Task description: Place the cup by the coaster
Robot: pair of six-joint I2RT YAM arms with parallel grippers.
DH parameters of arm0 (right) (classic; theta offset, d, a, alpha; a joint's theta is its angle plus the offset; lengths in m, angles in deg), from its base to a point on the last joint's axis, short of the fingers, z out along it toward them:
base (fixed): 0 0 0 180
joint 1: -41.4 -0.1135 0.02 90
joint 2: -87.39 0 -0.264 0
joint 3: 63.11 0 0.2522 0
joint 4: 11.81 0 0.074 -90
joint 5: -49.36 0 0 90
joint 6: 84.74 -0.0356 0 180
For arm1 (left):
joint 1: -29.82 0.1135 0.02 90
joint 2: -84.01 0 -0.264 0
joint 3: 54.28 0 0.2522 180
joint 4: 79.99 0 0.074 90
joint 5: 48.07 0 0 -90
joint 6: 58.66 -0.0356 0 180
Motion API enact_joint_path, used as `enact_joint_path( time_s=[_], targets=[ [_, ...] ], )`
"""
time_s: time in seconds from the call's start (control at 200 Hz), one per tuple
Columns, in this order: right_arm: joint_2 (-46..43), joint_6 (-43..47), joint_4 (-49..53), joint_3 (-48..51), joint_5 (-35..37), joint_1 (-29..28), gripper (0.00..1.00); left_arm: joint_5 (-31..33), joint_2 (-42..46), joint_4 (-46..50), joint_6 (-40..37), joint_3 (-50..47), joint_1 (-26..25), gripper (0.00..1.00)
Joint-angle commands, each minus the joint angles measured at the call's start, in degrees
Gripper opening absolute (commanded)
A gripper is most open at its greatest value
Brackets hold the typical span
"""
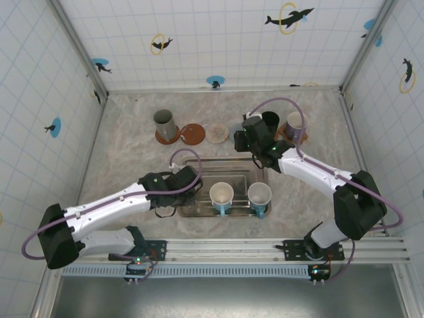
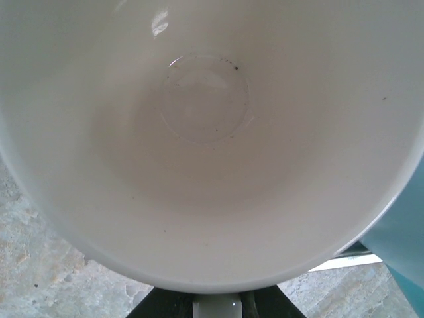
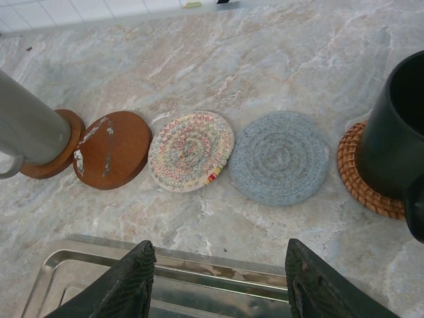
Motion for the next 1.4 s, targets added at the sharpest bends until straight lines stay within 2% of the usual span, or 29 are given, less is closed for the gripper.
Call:
enact_joint_path(
  time_s=[0.0, 0.31, 0.676, 1.026, 1.397],
  targets=[
    [-2.39, 0.07, 1.01, 1.49, 0.2, 0.82, 0.54, -0.57, -1.27, -3.32, -3.86, 3.55, 1.59, 0.0],
    [-3.27, -0.33, 1.19, 2.42, -0.33, 2.96, 0.54, -4.48, -4.15, -6.5, -9.84, 5.03, 7.83, 0.0],
    [-2.4, -0.37, 1.72, 2.07, -2.56, 5.71, 0.54, -7.23, -11.84, -7.62, -16.36, 10.97, 14.41, 0.0],
    [-2.61, -0.38, 2.16, 2.16, -4.85, 7.8, 0.54, -10.14, -20.86, -7.28, -22.32, 19.56, 20.08, 0.0],
    [-1.9, -0.11, 2.51, 1.67, -6.19, 9.54, 0.54, -11.94, -27.68, -7.69, -25.29, 29.21, 25.86, 0.0]
  ],
)
